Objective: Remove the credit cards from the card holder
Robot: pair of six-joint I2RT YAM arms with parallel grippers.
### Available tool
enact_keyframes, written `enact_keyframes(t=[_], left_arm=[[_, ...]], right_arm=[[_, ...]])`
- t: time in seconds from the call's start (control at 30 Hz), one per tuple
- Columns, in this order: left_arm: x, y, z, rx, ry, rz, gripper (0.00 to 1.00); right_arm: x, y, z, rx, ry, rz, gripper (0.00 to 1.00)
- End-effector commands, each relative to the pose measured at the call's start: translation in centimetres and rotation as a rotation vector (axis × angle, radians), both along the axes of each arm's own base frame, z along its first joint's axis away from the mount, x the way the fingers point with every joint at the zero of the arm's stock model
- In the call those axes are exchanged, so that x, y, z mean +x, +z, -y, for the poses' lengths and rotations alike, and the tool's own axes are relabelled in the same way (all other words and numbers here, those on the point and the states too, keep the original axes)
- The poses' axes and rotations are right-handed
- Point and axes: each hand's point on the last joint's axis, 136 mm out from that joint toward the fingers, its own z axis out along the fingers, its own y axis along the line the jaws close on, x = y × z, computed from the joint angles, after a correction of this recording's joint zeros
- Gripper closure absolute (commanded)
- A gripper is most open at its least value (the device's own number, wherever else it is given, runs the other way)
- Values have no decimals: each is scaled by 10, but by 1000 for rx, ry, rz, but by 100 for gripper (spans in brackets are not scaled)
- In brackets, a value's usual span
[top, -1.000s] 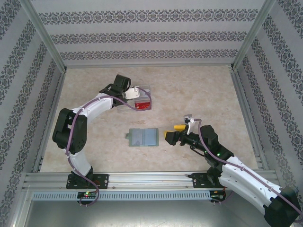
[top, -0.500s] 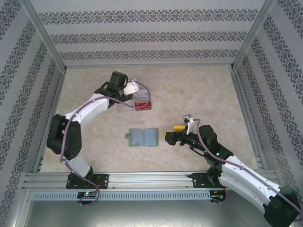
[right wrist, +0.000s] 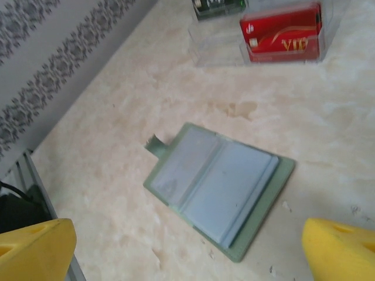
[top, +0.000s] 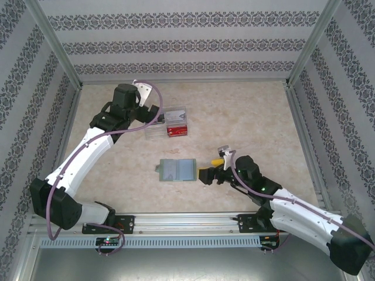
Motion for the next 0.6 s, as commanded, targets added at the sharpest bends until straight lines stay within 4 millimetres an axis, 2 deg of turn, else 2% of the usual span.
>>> enact_keyframes(t=[0.0, 0.03, 0.07, 0.13, 0.2, 0.27, 0.4, 0.47, 0.57], left_arm=[[-31, -26, -13, -236, 185, -149, 0], [-36, -30, -12, -294, 209, -169, 0], [-44, -34, -10, -352, 224, -198, 0], [-57, -44, -5, -451, 267, -269, 4], [-71, -60, 2, -533, 293, -358, 8], [-82, -80, 4, -592, 344, -425, 8], [-98, -111, 21, -709, 317, -501, 17], [-105, -122, 28, -748, 308, -526, 20], [-117, -134, 46, -782, 266, -567, 28]], right_arm=[[7, 9, -11, -26, 13, 39, 2], [7, 7, -14, -39, 20, 35, 2], [8, 1, -16, -60, 20, 24, 7], [12, 1, -24, -82, 25, 7, 28], [15, -7, -30, -114, 29, -32, 54], [18, -15, -34, -147, 26, -63, 71], [24, -31, -39, -200, 11, -114, 78], [28, -40, -38, -234, -9, -137, 87], [31, -51, -38, -259, -23, -165, 91]])
